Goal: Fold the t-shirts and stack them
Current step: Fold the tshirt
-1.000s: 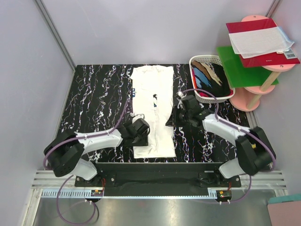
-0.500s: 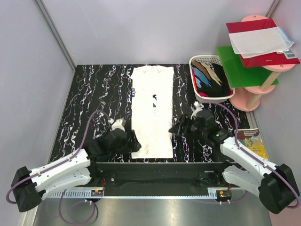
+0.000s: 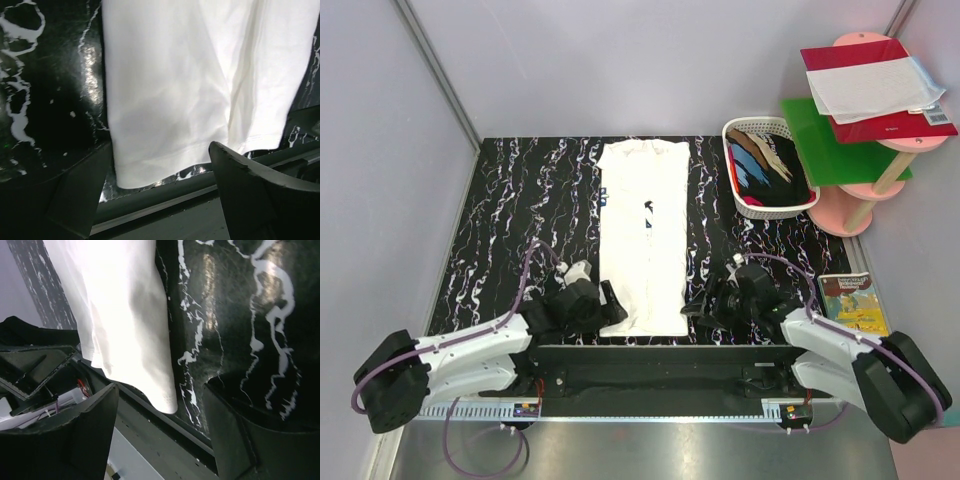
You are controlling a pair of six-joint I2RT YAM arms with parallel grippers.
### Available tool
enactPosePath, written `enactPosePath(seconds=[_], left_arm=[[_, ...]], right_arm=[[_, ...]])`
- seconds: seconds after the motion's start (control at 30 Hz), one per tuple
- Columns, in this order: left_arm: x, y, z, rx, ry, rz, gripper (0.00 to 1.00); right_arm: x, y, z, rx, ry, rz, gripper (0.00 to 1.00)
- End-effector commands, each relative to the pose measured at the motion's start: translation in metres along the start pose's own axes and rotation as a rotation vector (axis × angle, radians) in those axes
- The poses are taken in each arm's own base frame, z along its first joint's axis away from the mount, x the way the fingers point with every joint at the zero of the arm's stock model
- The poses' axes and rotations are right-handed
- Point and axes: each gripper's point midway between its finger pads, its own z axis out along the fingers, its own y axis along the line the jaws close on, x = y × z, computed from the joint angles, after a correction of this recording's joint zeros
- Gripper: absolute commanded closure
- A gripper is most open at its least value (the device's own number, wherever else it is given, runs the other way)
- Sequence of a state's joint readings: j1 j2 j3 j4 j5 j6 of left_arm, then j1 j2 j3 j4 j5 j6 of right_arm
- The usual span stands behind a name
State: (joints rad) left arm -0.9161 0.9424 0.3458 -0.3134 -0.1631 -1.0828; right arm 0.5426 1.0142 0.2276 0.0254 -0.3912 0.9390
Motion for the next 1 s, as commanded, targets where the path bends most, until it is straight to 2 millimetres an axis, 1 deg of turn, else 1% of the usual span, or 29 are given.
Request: enactPosePath(seconds=[0.0,0.03,0.07,0.1,0.13,0.17,0.2,0.23,0.27,0.3,0.33,0.37,0.4,0.43,0.47,0.5,0.53,0.57,0.6,0.63,0.67,0.7,0.73,0.8,0.83,0.87,0.9,0.93,0.97], left_arm=[[0.039,0.046,0.014,-0.148,0.142,0.015,0.14],[0.041,0.047,0.016,-0.161,0.152,0.019,0.15],[0.042,0.047,0.017,-0.167,0.158,0.024,0.17],[0.043,0.048,0.018,-0.173,0.165,0.028,0.19],[0.044,0.049,0.019,-0.185,0.175,0.031,0.32],[0.045,0.049,0.019,-0.187,0.179,0.033,0.41],[0.045,0.05,0.018,-0.187,0.181,0.03,0.55],[0.045,0.05,0.017,-0.19,0.18,0.028,0.69],[0.044,0.051,0.015,-0.194,0.175,0.025,0.91],[0.043,0.051,0.014,-0.197,0.171,0.021,0.99],[0.042,0.053,0.009,-0.202,0.166,0.02,1.0],[0.039,0.054,0.006,-0.208,0.154,0.021,1.0],[0.037,0.053,0.004,-0.208,0.144,0.023,1.0],[0.032,0.05,-0.003,-0.201,0.128,0.02,1.0],[0.027,0.049,-0.005,-0.201,0.107,0.023,1.0],[0.023,0.047,-0.008,-0.194,0.094,0.026,1.0],[0.014,0.038,-0.015,-0.169,0.069,0.025,1.0],[0.007,0.033,-0.018,-0.161,0.04,0.026,1.0],[-0.002,0.023,-0.024,-0.133,0.017,0.033,1.0],[-0.007,0.019,-0.026,-0.128,0.0,0.035,1.0],[-0.013,0.016,-0.027,-0.13,-0.024,0.04,1.0],[-0.021,0.008,-0.029,-0.124,-0.04,0.053,1.0],[-0.026,0.005,-0.029,-0.129,-0.05,0.057,1.0],[-0.036,-0.003,-0.026,-0.154,-0.062,0.083,1.0],[-0.041,-0.005,-0.025,-0.166,-0.064,0.086,1.0],[-0.045,-0.008,-0.023,-0.177,-0.072,0.096,1.0],[-0.052,-0.015,-0.019,-0.19,-0.074,0.114,1.0],[-0.059,-0.017,-0.017,-0.2,-0.083,0.114,1.0],[-0.066,-0.019,-0.016,-0.21,-0.095,0.13,1.0]], right_arm=[[0.004,0.0,0.014,-0.027,0.043,0.003,0.24],[0.01,-0.008,0.02,0.003,0.089,0.019,0.25],[0.012,0.001,0.023,-0.028,0.129,0.007,0.25],[0.022,-0.008,0.029,0.003,0.198,0.029,0.3],[0.026,0.003,0.031,-0.036,0.263,0.023,0.38],[0.029,0.006,0.033,-0.054,0.297,0.022,0.5],[0.037,0.0,0.037,-0.043,0.35,0.05,0.88],[0.038,0.007,0.037,-0.07,0.385,0.052,0.99],[0.04,0.008,0.038,-0.076,0.4,0.058,1.0],[0.041,0.009,0.038,-0.083,0.415,0.059,1.0],[0.039,0.015,0.038,-0.095,0.419,0.055,1.0],[0.041,0.014,0.035,-0.081,0.428,0.055,1.0],[0.037,0.02,0.031,-0.09,0.416,0.037,1.0],[0.03,0.026,0.031,-0.088,0.391,0.015,1.0],[0.032,0.023,0.027,-0.054,0.404,0.009,1.0],[0.027,0.031,0.022,-0.068,0.383,-0.021,1.0],[0.022,0.035,0.019,-0.045,0.372,-0.024,1.0],[0.018,0.043,0.016,-0.063,0.349,-0.053,1.0],[0.012,0.047,0.016,-0.063,0.323,-0.067,1.0],[0.005,0.056,0.016,-0.077,0.298,-0.085,1.0],[0.0,0.06,0.016,-0.083,0.283,-0.1,1.0],[-0.006,0.063,0.018,-0.082,0.26,-0.116,1.0],[-0.013,0.07,0.019,-0.094,0.242,-0.144,1.0],[-0.02,0.071,0.025,-0.086,0.232,-0.175,1.0],[-0.028,0.08,0.029,-0.094,0.214,-0.195,1.0],[-0.031,0.077,0.036,-0.081,0.222,-0.21,1.0],[-0.035,0.077,0.04,-0.076,0.217,-0.226,1.0],[-0.044,0.085,0.044,-0.086,0.202,-0.253,1.0],[-0.046,0.081,0.053,-0.067,0.214,-0.25,1.0]])
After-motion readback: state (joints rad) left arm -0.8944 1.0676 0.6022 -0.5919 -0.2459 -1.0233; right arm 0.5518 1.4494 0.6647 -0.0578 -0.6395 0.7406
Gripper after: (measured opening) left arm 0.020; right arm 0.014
